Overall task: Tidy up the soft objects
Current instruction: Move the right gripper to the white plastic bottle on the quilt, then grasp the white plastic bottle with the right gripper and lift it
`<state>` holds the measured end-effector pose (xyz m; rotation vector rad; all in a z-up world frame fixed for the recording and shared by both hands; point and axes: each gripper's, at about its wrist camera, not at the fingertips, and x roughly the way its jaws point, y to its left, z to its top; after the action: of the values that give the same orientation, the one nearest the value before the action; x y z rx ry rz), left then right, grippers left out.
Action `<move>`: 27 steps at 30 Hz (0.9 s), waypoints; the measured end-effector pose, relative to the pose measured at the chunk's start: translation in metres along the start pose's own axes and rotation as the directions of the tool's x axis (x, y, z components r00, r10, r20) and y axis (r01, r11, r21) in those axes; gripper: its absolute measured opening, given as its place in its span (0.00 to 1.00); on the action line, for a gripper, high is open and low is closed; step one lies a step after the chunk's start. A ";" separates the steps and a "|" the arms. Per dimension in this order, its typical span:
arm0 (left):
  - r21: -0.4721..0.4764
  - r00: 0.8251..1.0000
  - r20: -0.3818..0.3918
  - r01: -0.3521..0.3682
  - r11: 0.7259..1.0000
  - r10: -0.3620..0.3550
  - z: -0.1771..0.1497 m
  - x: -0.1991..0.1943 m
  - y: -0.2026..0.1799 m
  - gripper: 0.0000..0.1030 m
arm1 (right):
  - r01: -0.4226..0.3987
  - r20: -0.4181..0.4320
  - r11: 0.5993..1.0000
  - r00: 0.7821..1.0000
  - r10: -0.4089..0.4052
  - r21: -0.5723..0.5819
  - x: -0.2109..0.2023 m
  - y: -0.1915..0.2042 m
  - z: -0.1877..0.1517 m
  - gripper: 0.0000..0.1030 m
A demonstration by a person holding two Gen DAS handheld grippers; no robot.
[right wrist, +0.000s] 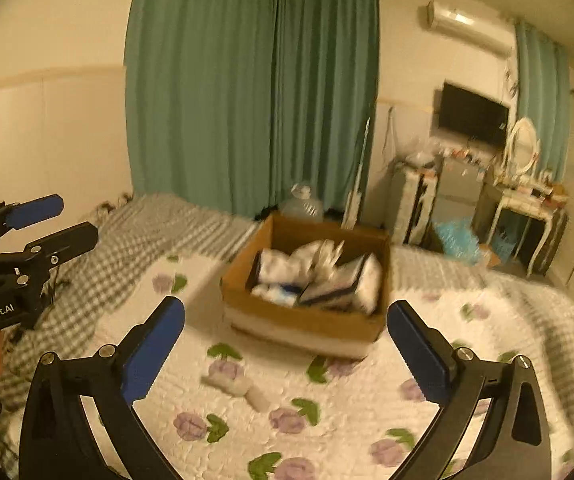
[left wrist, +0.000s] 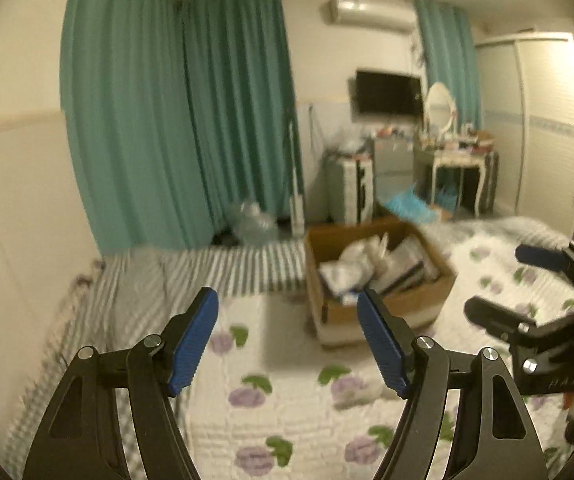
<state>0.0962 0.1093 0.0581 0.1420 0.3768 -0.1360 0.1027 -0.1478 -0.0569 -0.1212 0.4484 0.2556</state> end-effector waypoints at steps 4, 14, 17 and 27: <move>-0.061 0.992 -0.125 -0.005 0.998 -0.003 -0.046 0.046 0.003 0.71 | -0.025 -0.107 1.000 0.994 0.026 0.013 0.056 0.005 -0.041 0.99; -0.063 0.949 -0.316 0.004 0.998 -0.024 -0.135 0.121 0.002 0.71 | -0.105 -0.336 0.994 0.936 0.106 0.021 0.161 0.017 -0.104 0.99; -0.039 0.937 -0.349 -0.012 0.999 -0.002 -0.148 0.134 0.000 0.71 | -0.114 -0.363 0.993 0.925 0.111 0.013 0.176 0.021 -0.111 0.98; -0.038 0.920 -0.392 -0.029 0.999 0.012 -0.167 0.144 0.005 0.71 | -0.151 -0.386 0.988 0.911 0.145 0.015 0.188 0.025 -0.118 0.48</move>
<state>0.1704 0.1258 -0.1488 0.1301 0.7788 -0.0772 0.2110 -0.1035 -0.2468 -0.1533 0.8518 0.3871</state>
